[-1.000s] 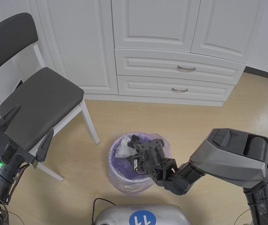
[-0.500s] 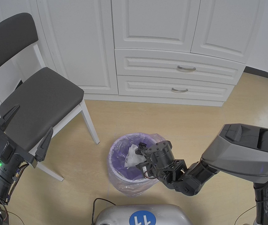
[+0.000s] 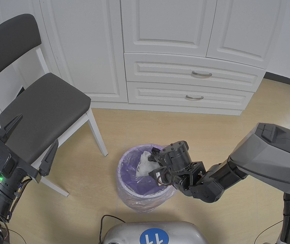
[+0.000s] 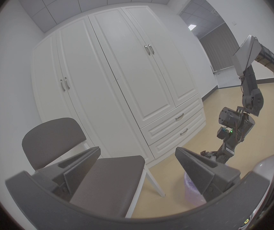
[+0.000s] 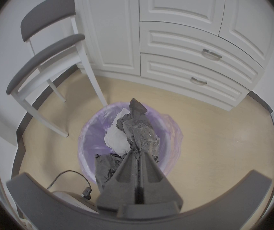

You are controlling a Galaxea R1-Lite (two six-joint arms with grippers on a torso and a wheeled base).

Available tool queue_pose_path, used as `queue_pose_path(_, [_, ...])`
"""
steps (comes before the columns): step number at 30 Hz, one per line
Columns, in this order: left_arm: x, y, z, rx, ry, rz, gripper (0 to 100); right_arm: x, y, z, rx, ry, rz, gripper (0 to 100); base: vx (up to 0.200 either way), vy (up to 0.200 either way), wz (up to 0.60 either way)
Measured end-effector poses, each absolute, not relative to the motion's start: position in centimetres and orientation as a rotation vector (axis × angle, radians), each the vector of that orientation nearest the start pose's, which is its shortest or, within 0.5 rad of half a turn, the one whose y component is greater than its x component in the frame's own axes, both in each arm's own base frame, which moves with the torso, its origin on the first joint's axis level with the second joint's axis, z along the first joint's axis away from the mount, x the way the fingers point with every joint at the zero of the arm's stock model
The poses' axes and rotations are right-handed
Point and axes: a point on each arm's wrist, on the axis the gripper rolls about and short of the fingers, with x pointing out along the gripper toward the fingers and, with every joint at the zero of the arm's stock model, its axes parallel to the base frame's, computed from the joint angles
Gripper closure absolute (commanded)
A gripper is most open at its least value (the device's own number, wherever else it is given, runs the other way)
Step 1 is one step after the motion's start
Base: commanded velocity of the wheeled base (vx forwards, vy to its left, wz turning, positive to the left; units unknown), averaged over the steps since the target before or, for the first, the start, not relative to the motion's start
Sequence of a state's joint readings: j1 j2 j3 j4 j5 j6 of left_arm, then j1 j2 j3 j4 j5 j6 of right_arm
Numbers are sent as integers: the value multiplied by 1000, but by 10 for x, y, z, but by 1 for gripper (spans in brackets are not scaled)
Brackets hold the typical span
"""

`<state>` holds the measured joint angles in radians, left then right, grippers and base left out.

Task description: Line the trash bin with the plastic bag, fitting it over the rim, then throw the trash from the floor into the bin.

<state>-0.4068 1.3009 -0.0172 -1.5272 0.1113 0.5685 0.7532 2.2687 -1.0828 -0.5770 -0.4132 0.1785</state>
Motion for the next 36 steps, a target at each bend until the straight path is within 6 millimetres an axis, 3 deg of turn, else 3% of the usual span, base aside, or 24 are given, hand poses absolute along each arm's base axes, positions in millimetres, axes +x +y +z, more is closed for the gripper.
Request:
queue_pose_path(11, [131,-54,168,503,-313,-219,0,302,272,61,-109,730,269,100,0,0,0])
queue_pose_path(21, [131,-53,168,506,-315,-218,0,326,287,114,168,875,232,100,0,0,0])
queue_pose_path(36, [130,-53,169,505,-322,-218,0,355,286,80,184,953,185,100,0,0,0])
